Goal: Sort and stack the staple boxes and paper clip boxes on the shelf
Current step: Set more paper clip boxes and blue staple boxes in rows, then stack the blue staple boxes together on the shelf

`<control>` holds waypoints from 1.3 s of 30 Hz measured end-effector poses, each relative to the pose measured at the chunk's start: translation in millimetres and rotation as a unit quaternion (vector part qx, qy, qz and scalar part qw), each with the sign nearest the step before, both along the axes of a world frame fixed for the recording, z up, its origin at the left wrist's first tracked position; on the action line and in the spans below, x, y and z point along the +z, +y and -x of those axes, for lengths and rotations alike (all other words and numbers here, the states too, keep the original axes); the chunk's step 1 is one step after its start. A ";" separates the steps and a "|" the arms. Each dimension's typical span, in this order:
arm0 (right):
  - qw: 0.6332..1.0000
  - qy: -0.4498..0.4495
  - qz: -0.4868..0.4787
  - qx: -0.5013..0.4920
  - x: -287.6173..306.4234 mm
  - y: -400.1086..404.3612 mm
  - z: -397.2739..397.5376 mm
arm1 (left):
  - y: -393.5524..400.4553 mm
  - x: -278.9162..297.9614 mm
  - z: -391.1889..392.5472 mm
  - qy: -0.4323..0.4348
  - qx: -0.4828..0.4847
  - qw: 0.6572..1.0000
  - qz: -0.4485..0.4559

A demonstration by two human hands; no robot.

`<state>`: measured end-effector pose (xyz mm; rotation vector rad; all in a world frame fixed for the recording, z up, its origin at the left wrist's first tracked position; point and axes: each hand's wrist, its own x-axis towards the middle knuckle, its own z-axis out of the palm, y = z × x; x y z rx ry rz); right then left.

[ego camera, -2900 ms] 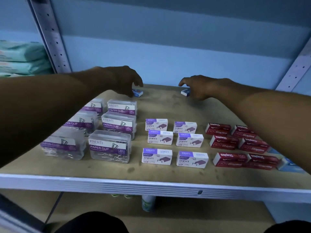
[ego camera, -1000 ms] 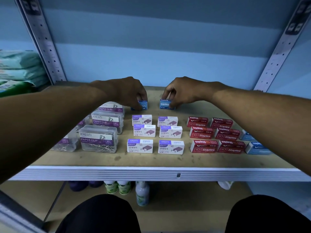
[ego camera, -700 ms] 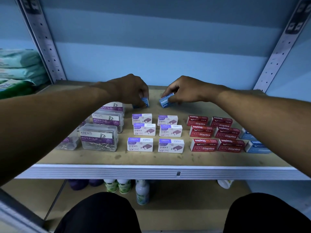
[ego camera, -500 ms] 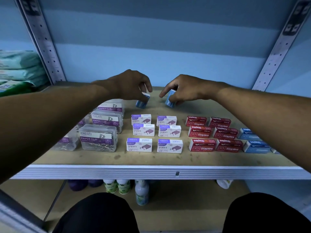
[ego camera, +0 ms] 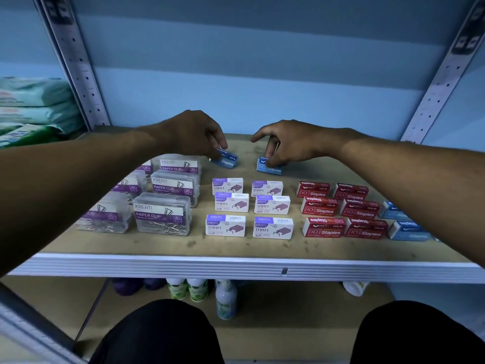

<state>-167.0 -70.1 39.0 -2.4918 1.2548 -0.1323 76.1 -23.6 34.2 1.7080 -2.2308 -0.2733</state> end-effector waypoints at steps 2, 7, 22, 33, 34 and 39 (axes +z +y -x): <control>1.000 -0.005 -0.002 0.001 -0.8 -0.2 -0.3 | 0.7 -2.1 -2.9 -0.014 0.003 1.000 -0.017; 1.000 -0.011 -0.006 0.004 -3.3 2.1 1.2 | 0.9 -3.8 -0.8 -0.020 0.012 0.998 -0.051; 0.996 -0.071 0.030 -0.039 5.8 4.9 61.0 | -5.5 6.3 52.5 0.051 0.010 0.998 -0.029; 0.991 -0.051 0.033 -0.118 19.7 37.1 166.6 | -8.1 20.8 175.5 0.090 -0.076 0.993 -0.027; 0.991 -0.047 0.032 -0.125 20.6 40.1 175.2 | -8.3 20.8 186.2 0.087 -0.084 0.992 -0.027; 0.987 -0.036 0.026 -0.153 21.6 53.4 212.1 | -6.7 17.4 230.0 0.076 -0.111 0.991 -0.022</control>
